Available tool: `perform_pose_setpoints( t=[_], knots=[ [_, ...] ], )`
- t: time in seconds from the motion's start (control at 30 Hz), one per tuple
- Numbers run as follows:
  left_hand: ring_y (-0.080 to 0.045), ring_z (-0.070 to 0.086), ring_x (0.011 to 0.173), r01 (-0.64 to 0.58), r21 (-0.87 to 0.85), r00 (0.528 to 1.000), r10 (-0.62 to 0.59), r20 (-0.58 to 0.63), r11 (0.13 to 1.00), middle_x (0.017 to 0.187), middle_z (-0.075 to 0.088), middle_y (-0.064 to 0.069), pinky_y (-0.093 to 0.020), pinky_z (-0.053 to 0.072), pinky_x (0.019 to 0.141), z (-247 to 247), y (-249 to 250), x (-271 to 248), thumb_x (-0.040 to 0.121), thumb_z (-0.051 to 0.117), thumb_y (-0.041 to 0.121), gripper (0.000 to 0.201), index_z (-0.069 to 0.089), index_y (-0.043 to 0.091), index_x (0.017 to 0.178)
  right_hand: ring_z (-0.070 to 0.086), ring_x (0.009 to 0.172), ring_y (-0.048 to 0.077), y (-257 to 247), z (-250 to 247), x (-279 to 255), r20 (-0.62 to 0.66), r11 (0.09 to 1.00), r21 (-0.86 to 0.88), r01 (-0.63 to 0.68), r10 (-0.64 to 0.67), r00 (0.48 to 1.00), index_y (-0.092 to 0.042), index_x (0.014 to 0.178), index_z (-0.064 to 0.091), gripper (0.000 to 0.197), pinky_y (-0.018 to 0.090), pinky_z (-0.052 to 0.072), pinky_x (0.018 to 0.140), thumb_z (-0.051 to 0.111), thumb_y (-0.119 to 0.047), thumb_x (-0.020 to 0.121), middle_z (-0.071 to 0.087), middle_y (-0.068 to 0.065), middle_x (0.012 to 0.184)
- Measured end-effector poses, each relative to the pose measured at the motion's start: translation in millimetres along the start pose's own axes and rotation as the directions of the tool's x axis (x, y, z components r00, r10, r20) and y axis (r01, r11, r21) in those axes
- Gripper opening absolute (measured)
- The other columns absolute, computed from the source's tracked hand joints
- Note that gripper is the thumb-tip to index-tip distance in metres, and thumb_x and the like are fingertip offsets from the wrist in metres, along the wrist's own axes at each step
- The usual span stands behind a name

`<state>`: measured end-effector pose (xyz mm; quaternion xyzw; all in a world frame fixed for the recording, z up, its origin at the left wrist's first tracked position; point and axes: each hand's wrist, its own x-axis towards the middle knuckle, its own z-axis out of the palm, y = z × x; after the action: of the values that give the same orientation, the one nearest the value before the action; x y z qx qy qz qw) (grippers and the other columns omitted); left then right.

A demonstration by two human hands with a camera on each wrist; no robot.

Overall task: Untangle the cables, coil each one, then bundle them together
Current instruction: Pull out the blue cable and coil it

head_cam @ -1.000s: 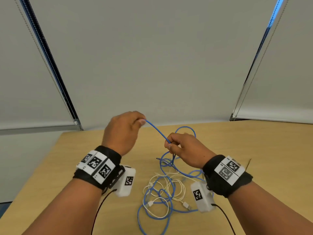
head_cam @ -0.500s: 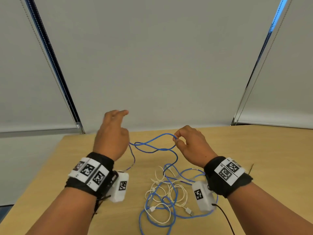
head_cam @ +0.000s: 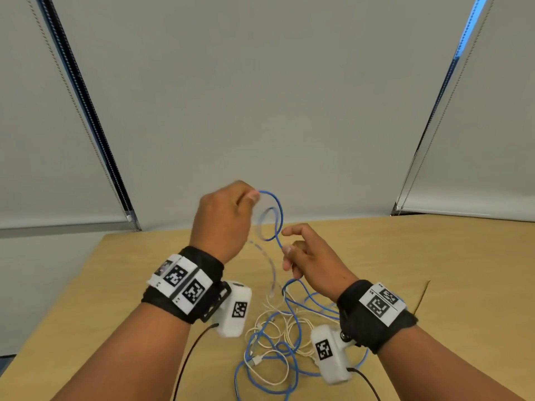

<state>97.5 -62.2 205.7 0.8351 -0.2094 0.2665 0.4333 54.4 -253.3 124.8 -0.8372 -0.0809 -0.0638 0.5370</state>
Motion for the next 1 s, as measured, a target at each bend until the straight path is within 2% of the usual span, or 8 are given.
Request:
perform_pose_setpoints(
  t=[0.1, 0.27, 0.43, 0.57, 0.7, 0.87, 0.93, 1.0],
  knots=[
    [-0.024, 0.059, 0.062, 0.109, -0.13, 0.973, -0.132, -0.187, 0.986, 0.064, 0.062, 0.004, -0.037, 0.05, 0.065, -27, -17, 26, 0.091, 0.051, 0.026, 0.021, 0.069, 0.019, 0.081, 0.056, 0.066, 0.007, 22, -13, -3, -0.038, 0.994, -0.097, -0.059, 0.055, 0.998, -0.032, 0.095, 0.067, 0.021, 0.038, 0.052, 0.07, 0.053, -0.018, 0.101, 0.062, -0.012, 0.066],
    [-0.009, 0.048, 0.048, 0.222, -0.459, 0.813, -0.423, -0.4, 0.86, 0.064, 0.058, 0.006, -0.023, 0.04, 0.046, -77, -43, 45, 0.091, 0.05, 0.02, 0.024, 0.066, 0.026, 0.074, 0.063, 0.072, 0.017, 66, -37, -11, -0.173, 0.964, -0.061, -0.258, 0.244, 0.954, -0.014, 0.082, 0.065, 0.018, 0.055, 0.056, 0.086, 0.057, -0.007, 0.097, 0.066, 0.0, 0.074],
    [-0.008, 0.049, 0.053, 0.236, -0.435, 0.831, -0.413, -0.373, 0.869, 0.073, 0.063, 0.005, -0.02, 0.042, 0.047, -83, -51, 30, 0.092, 0.055, 0.022, 0.02, 0.068, 0.026, 0.078, 0.068, 0.084, 0.024, 80, -45, -8, -0.269, 0.942, -0.094, -0.321, 0.286, 0.92, -0.02, 0.083, 0.063, 0.014, 0.046, 0.054, 0.082, 0.061, -0.013, 0.095, 0.069, 0.003, 0.084],
    [-0.005, 0.049, 0.049, 0.271, -0.349, 0.884, -0.375, -0.279, 0.897, 0.072, 0.064, 0.003, -0.02, 0.042, 0.048, -75, -59, 17, 0.095, 0.057, 0.021, 0.021, 0.071, 0.027, 0.081, 0.061, 0.087, 0.023, 79, -48, -6, -0.283, 0.931, -0.091, -0.354, 0.317, 0.905, -0.02, 0.085, 0.061, 0.012, 0.041, 0.049, 0.081, 0.064, -0.011, 0.093, 0.067, 0.001, 0.091],
    [-0.01, 0.057, 0.049, 0.246, -0.174, 0.964, -0.26, -0.06, 0.953, 0.071, 0.067, 0.003, -0.031, 0.051, 0.058, -57, -54, 3, 0.096, 0.06, 0.027, 0.016, 0.072, 0.024, 0.085, 0.053, 0.121, 0.018, 60, -42, -4, -0.28, 0.953, -0.041, -0.299, 0.277, 0.919, -0.021, 0.111, 0.059, 0.028, 0.026, 0.045, 0.081, 0.06, -0.002, 0.09, 0.059, 0.001, 0.125],
    [-0.01, 0.062, 0.058, 0.154, -0.082, 0.98, -0.141, 0.142, 0.985, 0.073, 0.068, 0.006, -0.037, 0.057, 0.066, -29, -33, -12, 0.095, 0.061, 0.022, 0.015, 0.071, 0.028, 0.085, 0.041, 0.139, 0.003, -11, -23, 4, -0.199, 0.996, -0.071, 0.057, -0.07, 0.978, -0.032, 0.144, 0.046, 0.056, 0.022, 0.034, 0.11, 0.067, -0.019, 0.094, 0.048, -0.015, 0.148],
    [-0.004, 0.059, 0.059, 0.111, -0.099, 0.966, -0.084, 0.244, 0.989, 0.072, 0.069, 0.007, -0.032, 0.054, 0.065, -24, -26, -14, 0.095, 0.063, 0.022, 0.014, 0.074, 0.028, 0.089, 0.032, 0.143, -0.003, -40, -13, 3, -0.124, 0.957, -0.179, 0.228, -0.251, 0.96, -0.033, 0.153, 0.032, 0.071, 0.017, 0.025, 0.115, 0.067, -0.035, 0.092, 0.04, -0.016, 0.155],
    [-0.004, 0.062, 0.066, 0.039, -0.121, 0.933, 0.007, 0.359, 0.992, 0.074, 0.07, 0.008, -0.024, 0.05, 0.065, -22, -16, -16, 0.096, 0.064, 0.023, 0.013, 0.075, 0.029, 0.094, 0.033, 0.142, -0.004, -61, -6, 4, -0.034, 0.905, -0.299, 0.303, -0.328, 0.944, -0.036, 0.157, 0.023, 0.077, 0.026, 0.021, 0.12, 0.062, -0.047, 0.091, 0.043, -0.018, 0.152]
  ],
)
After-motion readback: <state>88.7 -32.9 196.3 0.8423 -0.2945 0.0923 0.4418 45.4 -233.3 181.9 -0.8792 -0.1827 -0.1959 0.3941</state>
